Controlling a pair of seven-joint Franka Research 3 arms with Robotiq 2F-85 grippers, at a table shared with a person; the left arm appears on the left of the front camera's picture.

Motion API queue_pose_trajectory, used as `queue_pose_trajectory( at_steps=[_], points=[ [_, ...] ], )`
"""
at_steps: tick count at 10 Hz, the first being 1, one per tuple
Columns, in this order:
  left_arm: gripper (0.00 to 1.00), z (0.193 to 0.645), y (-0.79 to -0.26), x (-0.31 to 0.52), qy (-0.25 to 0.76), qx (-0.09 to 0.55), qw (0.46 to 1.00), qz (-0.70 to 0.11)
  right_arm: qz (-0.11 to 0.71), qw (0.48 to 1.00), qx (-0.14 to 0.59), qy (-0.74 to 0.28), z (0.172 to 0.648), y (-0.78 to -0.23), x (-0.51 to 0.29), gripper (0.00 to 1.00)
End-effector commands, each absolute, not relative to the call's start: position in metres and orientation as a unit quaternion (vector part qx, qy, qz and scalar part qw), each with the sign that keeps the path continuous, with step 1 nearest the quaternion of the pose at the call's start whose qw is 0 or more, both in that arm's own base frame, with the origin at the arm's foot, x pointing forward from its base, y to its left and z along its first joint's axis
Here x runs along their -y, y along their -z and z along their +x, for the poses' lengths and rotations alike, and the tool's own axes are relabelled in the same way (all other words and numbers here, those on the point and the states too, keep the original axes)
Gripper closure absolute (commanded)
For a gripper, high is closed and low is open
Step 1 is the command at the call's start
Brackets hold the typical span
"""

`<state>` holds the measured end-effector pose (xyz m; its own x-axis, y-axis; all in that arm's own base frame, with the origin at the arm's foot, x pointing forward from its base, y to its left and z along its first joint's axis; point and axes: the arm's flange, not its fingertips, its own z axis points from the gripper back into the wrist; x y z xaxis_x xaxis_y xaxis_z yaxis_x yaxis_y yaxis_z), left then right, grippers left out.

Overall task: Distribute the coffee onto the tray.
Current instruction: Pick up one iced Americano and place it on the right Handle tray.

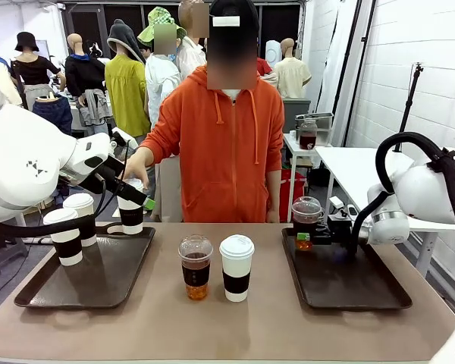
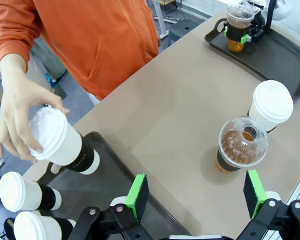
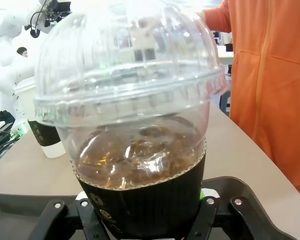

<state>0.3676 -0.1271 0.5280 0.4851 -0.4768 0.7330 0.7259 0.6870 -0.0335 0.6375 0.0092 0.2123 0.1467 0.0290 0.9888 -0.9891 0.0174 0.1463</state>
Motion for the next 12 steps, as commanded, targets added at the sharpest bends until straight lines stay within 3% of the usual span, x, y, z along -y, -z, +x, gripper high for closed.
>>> queue_pose_trajectory(
  at_steps=[1, 12],
  points=[
    [0.00, 0.368, -0.528, 0.126, 0.356, 0.361, 0.844, -0.176, 0.522, 0.536, 0.476, -0.462, 0.645, -0.212, -0.009, 0.34],
    [0.00, 0.368, -0.528, 0.126, 0.356, 0.361, 0.844, -0.176, 0.502, 0.577, 0.458, -0.452, 0.652, -0.181, -0.003, 0.34]
  ],
)
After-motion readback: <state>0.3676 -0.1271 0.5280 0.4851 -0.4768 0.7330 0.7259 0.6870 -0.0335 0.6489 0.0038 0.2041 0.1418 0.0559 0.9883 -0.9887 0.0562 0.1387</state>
